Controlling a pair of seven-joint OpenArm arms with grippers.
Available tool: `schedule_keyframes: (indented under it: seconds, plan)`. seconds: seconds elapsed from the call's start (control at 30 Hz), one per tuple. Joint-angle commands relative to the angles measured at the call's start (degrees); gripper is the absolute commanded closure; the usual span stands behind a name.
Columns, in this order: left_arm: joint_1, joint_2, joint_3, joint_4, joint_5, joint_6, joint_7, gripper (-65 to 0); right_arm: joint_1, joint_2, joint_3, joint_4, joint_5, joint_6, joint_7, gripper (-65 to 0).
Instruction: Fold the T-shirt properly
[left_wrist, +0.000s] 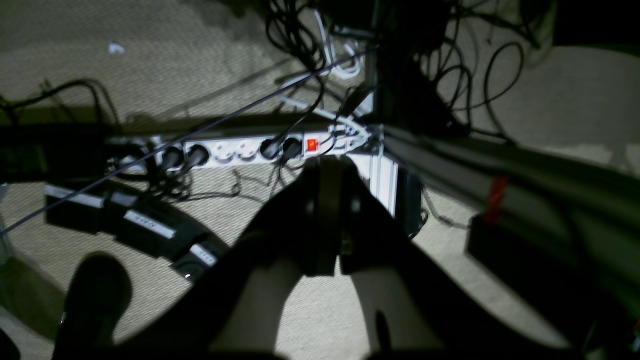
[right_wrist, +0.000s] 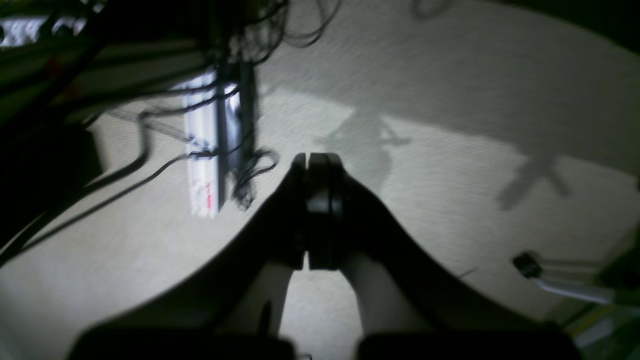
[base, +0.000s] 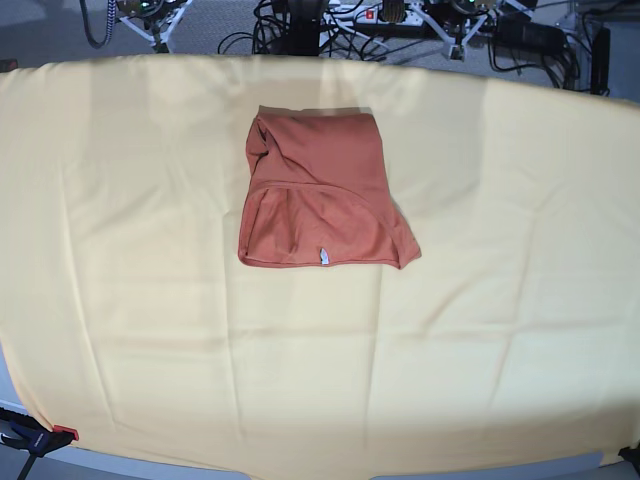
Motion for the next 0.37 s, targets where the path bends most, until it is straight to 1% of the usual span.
schedule_keyframes:
  seconds: [0.0,0.1,0.2,0.27,0.33]
  plan:
    - [0.15,0.11,0.04,0.31,-0.26,0.74,-1.01,0.0,-0.2,0.04,0.13,0.33,-0.55,-0.44,0.42,0.0]
    - [0.24,1.44,0.07,0.28,-0.28,1.62,-0.63,0.0,-0.17,-1.33,0.13,0.33,-0.66,-0.7,0.46,0.0]
    - [1.09,2.49,0.07,0.26,-0.24,1.51,1.84,0.0,-0.17,-2.43,0.13,0.33,-0.66,-0.96,0.46,0.0]
    - [1.9,3.08,0.07,0.26,-0.26,1.36,1.77,0.0,-0.15,-2.86,0.13,0.33,-0.63,-0.52,0.92,0.0]
    - [2.25,3.76,0.04,0.26,-0.26,1.66,1.29,0.0,-0.13,-2.91,0.13,0.33,-0.61,0.79,1.9,0.0]
